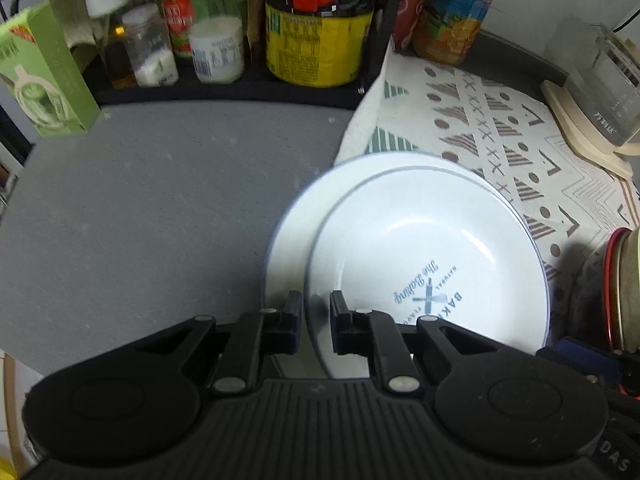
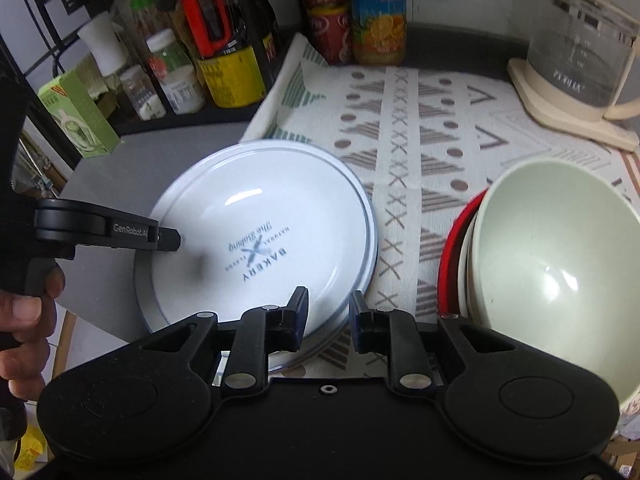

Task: Organize plates and bowls
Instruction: 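Lower the 'BAKERY' plate onto the plate stack and open both grippers, then move both open grippers to the rim of the nested green and red bowls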

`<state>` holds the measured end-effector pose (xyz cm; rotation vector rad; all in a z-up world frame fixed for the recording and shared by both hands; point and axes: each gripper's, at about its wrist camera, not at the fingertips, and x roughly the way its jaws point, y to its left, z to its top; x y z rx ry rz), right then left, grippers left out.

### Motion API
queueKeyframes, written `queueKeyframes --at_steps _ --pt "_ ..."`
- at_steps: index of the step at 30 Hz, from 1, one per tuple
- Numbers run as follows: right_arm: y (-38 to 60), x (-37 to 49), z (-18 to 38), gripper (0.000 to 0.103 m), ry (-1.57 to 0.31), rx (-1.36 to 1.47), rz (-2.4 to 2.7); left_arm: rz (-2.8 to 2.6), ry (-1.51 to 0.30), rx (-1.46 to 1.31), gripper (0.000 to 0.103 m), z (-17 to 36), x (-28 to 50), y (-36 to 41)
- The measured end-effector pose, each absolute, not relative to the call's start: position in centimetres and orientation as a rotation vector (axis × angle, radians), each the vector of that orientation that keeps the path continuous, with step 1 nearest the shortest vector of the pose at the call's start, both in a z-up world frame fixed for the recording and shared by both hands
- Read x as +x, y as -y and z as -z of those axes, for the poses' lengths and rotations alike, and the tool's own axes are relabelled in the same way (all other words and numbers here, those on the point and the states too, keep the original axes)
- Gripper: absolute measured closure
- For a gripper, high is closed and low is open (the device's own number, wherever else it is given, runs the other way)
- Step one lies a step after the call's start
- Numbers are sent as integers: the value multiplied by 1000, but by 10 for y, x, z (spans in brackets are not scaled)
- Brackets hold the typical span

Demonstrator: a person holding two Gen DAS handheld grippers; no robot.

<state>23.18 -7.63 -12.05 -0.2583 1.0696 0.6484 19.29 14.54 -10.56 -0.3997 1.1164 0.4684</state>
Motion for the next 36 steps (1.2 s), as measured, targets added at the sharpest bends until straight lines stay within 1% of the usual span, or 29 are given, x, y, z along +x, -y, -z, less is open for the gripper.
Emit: queueKeyframes --at_steps 5,7,10,12,13,14,15,16,17,18,20,21,22,23,24,25,30,36 --pt "78 233 110 80 -1039 -236 -665 -468 -1090 -413 89 93 191 -145" --pt "78 232 105 80 -1020 -224 -676 -455 -1073 -419 86 87 189 -144" --pt "80 232 96 79 -996 -203 -682 -456 -1061 -427 85 78 187 -142" --pt "83 233 89 77 -979 -183 -679 -455 -1050 -434 83 71 187 -141" --pt "85 233 87 74 -971 -174 -676 -455 -1044 -433 77 68 187 -141" --pt "87 234 83 72 -961 -164 -672 -455 -1037 -430 68 64 188 -140" --pt "90 234 81 67 -952 -155 -666 -457 -1028 -425 63 60 188 -139" --pt "94 235 78 60 -941 -144 -659 -459 -1019 -420 53 56 188 -138" --pt "98 235 74 57 -927 -130 -650 -456 -1007 -417 46 52 188 -137" --pt "101 235 71 53 -916 -117 -642 -450 -993 -416 43 48 188 -136" --pt "109 236 66 47 -896 -90 -627 -440 -971 -421 31 41 187 -132" --pt "114 236 64 40 -889 -72 -618 -439 -965 -423 28 38 187 -131" --pt "118 237 62 30 -881 -55 -608 -438 -959 -421 23 35 186 -129" --pt "123 238 61 25 -871 -40 -595 -438 -954 -417 21 33 186 -127" --pt "128 239 59 16 -857 -24 -578 -436 -948 -412 20 30 187 -124" --pt "132 240 58 10 -848 -11 -562 -428 -944 -407 19 29 187 -121" --pt "155 246 55 5 -841 32 -493 -389 -948 -400 17 26 194 -107" --pt "181 247 57 4 -844 64 -413 -321 -941 -381 17 23 208 -85"
